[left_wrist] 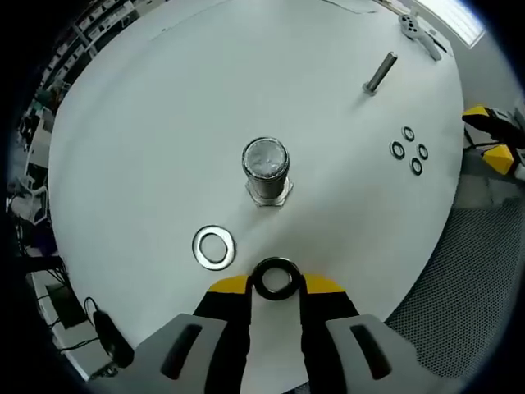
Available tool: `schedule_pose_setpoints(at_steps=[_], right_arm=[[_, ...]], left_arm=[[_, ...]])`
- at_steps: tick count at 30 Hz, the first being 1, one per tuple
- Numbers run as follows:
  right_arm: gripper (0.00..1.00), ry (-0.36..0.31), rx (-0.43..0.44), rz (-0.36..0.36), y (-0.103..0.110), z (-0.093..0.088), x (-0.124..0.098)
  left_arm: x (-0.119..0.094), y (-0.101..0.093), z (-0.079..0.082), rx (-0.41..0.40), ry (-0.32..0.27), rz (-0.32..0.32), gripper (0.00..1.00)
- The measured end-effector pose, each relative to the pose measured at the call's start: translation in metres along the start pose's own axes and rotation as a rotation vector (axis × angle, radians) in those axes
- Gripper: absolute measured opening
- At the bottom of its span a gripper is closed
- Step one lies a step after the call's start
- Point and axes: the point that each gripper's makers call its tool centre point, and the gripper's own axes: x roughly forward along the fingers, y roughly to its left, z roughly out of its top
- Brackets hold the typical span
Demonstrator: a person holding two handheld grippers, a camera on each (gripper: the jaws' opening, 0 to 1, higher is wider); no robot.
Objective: Place the washer onto the threaded stud by aligning its center hole with the stud, sliding it down to the base, and recovering from edge contact or off-axis alignment until the washer reaches the visible bottom stop.
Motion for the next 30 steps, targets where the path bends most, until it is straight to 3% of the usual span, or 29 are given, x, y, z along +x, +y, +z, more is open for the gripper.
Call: schedule_pose_setpoints(at_steps=[9, 22, 30], right_arm=[[0.36, 0.001, 0.0, -0.003, -0.001, 0.0, 0.0], [0.36, -0.007, -0.004, -0.007, -0.001, 0.001, 0.0], [0.36, -0.007, -0.004, -0.006, -0.001, 0.001, 0.0]], left_arm=[[-0.002, -0.001, -0.003, -0.019, -0.074, 0.005, 0.19], [-0.003, 0.001, -0.003, -0.019, -0.079, -0.002, 0.18], [-0.018, 0.001, 0.001, 0.007, -0.096, 0.003, 0.18]])
